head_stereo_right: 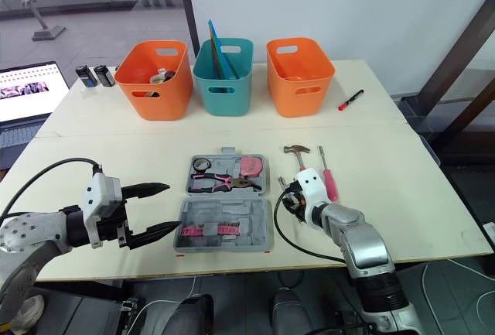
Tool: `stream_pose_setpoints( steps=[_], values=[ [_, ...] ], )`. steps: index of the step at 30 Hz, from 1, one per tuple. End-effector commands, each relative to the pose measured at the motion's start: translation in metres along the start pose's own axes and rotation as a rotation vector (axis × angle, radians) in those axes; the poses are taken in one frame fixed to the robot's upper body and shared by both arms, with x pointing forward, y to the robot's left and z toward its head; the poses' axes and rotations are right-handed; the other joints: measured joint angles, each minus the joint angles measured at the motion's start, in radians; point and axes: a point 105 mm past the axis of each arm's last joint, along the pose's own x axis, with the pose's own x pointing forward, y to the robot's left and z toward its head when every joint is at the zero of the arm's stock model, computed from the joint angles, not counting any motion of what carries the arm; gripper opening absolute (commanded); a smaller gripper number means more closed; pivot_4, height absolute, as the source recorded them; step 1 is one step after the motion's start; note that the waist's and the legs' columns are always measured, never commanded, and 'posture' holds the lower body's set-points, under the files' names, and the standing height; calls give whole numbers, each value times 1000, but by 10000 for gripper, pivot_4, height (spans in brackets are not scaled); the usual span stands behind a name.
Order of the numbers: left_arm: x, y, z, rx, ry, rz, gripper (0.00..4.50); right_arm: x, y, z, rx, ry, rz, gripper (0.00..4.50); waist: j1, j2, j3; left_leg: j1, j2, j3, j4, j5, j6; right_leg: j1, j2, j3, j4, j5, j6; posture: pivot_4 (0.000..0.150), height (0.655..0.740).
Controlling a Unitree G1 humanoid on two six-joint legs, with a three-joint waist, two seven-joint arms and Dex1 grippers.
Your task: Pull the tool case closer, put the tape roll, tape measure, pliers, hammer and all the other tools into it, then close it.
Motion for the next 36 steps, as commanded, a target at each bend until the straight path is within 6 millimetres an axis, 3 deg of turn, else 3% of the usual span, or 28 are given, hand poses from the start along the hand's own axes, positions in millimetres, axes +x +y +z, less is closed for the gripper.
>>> stream_pose_setpoints(
  steps=[1, 4, 8, 13, 15, 17, 20, 25, 30, 36],
  values=[
    [-3, 1, 7, 31, -9, 6, 45000, -1, 11, 1, 17, -16, 36, 260, 0, 0, 0, 0, 0, 0, 0, 0, 0, 0, 0, 0, 0, 0, 0, 1500, 7400],
    [-4, 1, 5, 22, -6, 10, 45000, -5, 6, 16, 16, -63, 15, 260, 0, 0, 0, 0, 0, 0, 0, 0, 0, 0, 0, 0, 0, 0, 0, 1500, 7400],
    [-10, 0, 3, 7, 2, 5, 45000, -15, -3, 57, -6, -155, -9, 260, -1, 0, 0, 0, 0, 0, 0, 0, 0, 0, 0, 1, 0, 0, 0, 1500, 7400],
    [-18, 7, 3, 10, 15, 49, 45000, -12, 17, 99, -234, -124, 152, 260, -12, 0, 0, 0, 0, 2, 0, 0, 0, -2, 0, 2, 0, 0, 0, 1500, 7400],
    [-20, 7, 4, 12, 18, 51, 45000, -11, 27, 111, -424, -80, 208, 260, -18, 0, 0, 0, 0, 2, 0, 0, 0, -2, 0, 2, 0, 0, 0, 1500, 7400],
    [-23, 4, 1, 10, 34, 44, 45000, -16, 43, 118, -624, -39, 305, 260, -20, 0, 0, -1, 0, 2, -2, 0, 0, -3, 0, 2, 0, 0, 0, 1500, 7400],
    [-29, 4, -5, 8, 61, 55, 45000, -21, 63, 129, -785, -15, 406, 260, -21, 0, 0, -2, 0, 3, -3, -1, 2, -5, 0, 3, 0, -2, 3, 1500, 7400],
    [-43, 8, -8, -39, 34, 144, 45000, -18, 105, 136, -1146, -11, 497, 260, -23, 0, 0, -2, 0, 3, -3, -1, 2, -6, 0, 3, 0, -2, 3, 1500, 7400],
    [-52, -4, -17, -89, 29, 205, 45000, -4, 128, 127, -1268, 60, 496, 260, -21, 0, 0, -2, 0, 4, -2, -1, 2, -6, -1, 3, 0, -1, 2, 1500, 7400],
    [-61, -15, -32, -136, 60, 249, 45000, 12, 139, 116, -1283, 120, 467, 260, -22, -1, 0, -2, 0, 4, -1, -1, 1, -6, -1, 3, 0, 0, 0, 1500, 7400]
  ],
)
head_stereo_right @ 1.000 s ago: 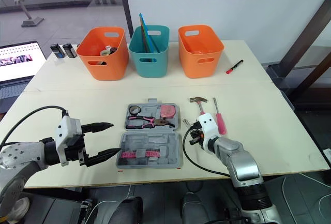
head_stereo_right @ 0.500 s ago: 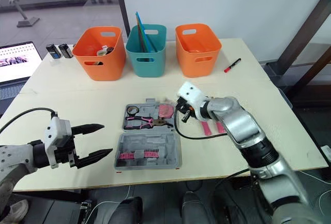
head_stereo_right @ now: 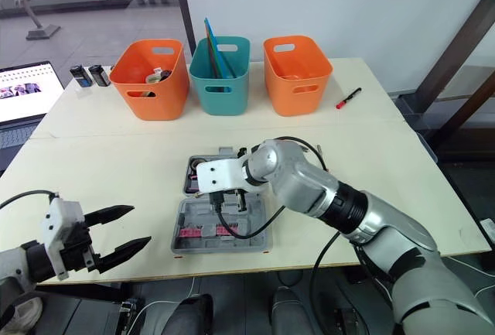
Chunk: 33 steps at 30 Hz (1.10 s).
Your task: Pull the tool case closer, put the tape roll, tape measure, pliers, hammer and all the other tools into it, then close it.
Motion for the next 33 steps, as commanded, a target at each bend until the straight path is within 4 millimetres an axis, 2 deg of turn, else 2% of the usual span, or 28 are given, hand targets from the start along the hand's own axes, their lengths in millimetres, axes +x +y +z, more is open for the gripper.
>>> stream_pose_setpoints(
  steps=[1, 9, 24, 33],
  values=[
    [-6, -3, 3, 33, -9, 24, 45000, 7, -10, 4, -30, 47, -56, 260, -3, 0, 0, 0, 0, 0, 0, 0, 0, 0, 0, 0, 0, 0, 0, 1500, 7400],
    [-11, -8, -9, 4, 9, 46, 45000, 33, 1, 10, -5, 61, -31, 260, -2, 0, 0, 0, 0, 0, -1, 0, 0, -1, 0, 0, 0, 0, -1, 1500, 7400],
    [-13, -12, -16, 5, 16, 40, 45000, 51, 14, 8, 65, 85, -6, 260, -3, 0, 0, 0, 0, 0, -1, 0, 0, -1, 0, 0, 0, 1, -1, 1500, 7400],
    [-5, -10, -12, 22, 6, 29, 45000, 53, 10, 11, 107, 72, -20, 260, -3, 0, 0, 0, 0, 0, 0, 0, 0, -1, 0, 0, 0, 1, -1, 1500, 7400]
  ],
)
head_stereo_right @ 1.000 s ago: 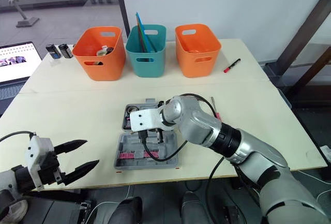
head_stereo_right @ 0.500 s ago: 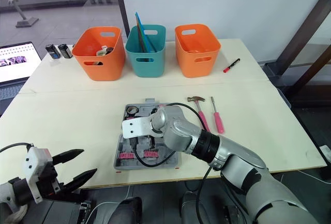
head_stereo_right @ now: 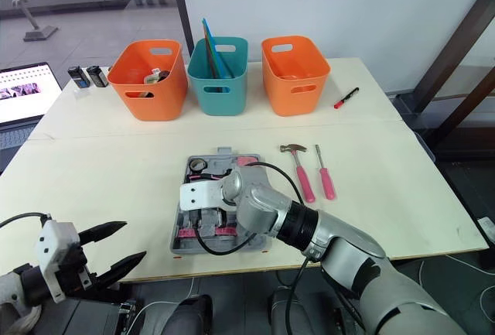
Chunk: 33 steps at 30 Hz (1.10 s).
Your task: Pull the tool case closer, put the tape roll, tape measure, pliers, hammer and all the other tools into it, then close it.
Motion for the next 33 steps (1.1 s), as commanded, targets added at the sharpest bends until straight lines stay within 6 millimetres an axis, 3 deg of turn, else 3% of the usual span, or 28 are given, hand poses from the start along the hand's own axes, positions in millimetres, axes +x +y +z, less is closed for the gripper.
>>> stream_pose_setpoints(
  steps=[1, 29, 33],
  values=[
    [2, -2, 5, 23, -6, -9, 45000, -5, -7, 6, 16, -30, -29, 260, 0, 0, 0, 0, 0, 0, 0, 0, 0, 0, 0, 0, 0, 0, 0, 1500, 7400],
    [3, 1, 7, 42, 17, -15, 45000, 2, -6, 19, 35, -76, -47, 260, -1, 0, 0, 0, 0, 0, 0, 0, 0, 0, 0, 0, 0, 0, 0, 1500, 7400],
    [2, 1, 5, 40, 18, -16, 45000, 0, -8, 18, 20, -75, -59, 16293, 0, 0, 0, 0, 0, 0, -1, 0, 0, 0, 0, 0, 0, 0, 0, 1500, 7400]
  ],
)
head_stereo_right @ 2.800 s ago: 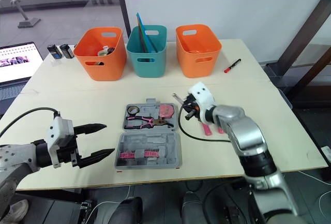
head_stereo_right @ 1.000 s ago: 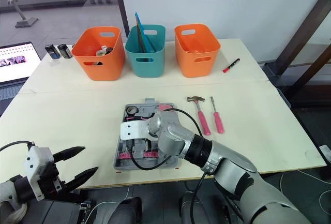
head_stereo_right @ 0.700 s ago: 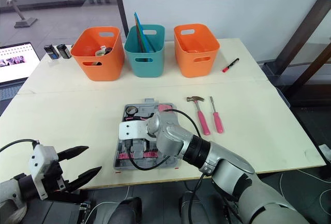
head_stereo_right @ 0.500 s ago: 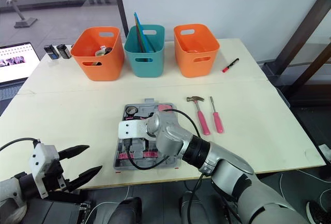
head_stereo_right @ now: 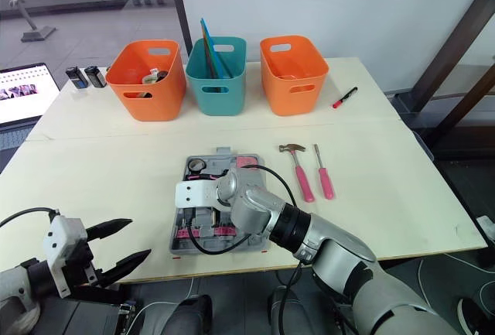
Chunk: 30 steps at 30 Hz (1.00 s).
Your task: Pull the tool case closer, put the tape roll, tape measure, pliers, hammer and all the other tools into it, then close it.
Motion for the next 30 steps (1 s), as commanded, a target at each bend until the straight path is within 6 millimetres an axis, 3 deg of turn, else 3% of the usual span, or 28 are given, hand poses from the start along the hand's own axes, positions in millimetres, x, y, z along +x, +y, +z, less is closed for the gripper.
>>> stream_pose_setpoints(
  steps=[1, 9, 12, 15, 18, 20, 21, 26, 30],
  values=[
    [-4, 2, 4, 40, -4, 7, 45000, -10, -7, 10, -18, -42, -35, 20893, 0, 0, 0, 0, 0, 0, 0, 0, 0, 0, 0, 0, 0, 0, 0, 1500, 7400],
    [-4, 2, 2, 37, -5, 1, 45000, -31, -15, 19, 79, -176, -28, 20893, 0, 0, 0, 0, 0, 0, 0, 0, 0, 0, 0, 0, 0, 0, 0, 1500, 7400],
    [-4, 5, 1, 41, -4, 1, 45000, -54, -25, 33, 146, -461, -52, 20893, 2, -1, 0, 0, 0, 0, 0, 0, 0, 0, 0, 0, 0, 0, 0, 1500, 7400],
    [-4, 7, 0, 45, -5, 0, 45000, -58, -28, 14, 136, -493, -54, 20893, 2, -1, 0, 0, 0, 0, 0, 0, 0, 1, 0, 0, -1, 0, 1, 1500, 7400],
    [-3, 7, -1, 46, -5, -4, 45000, -55, -23, 1, 196, -490, 18, 12988, 1, -1, 0, 0, 0, 0, 1, 0, 0, 1, 0, 0, -1, 0, 0, 1500, 7400],
    [-3, 8, -2, 46, -4, -5, 45000, -51, -22, -4, 147, -485, -6, 2379, 0, -1, 0, 0, 0, 0, 1, 0, 0, 2, 0, 0, 0, 0, 0, 1500, 7400],
    [-3, 8, -2, 46, -4, -6, 45000, -47, -21, -6, 179, -484, 8, 550, -2, -1, 0, 1, 0, 0, 1, 0, 0, 1, 0, 0, 0, 0, 0, 1500, 7400],
    [-4, 9, -3, 50, 0, -4, 45000, -26, -13, -20, 225, -416, 41, 550, 0, -1, 0, 1, 0, 0, -1, 0, 0, 1, 1, 0, 0, 0, 0, 1500, 7400],
    [-5, 9, -4, 53, 7, -4, 45000, -21, -13, -17, 244, -432, 56, 550, 1, -1, 0, 0, 0, 0, 0, 0, 0, 1, 1, 0, 0, 0, 0, 1500, 7400]
  ],
)
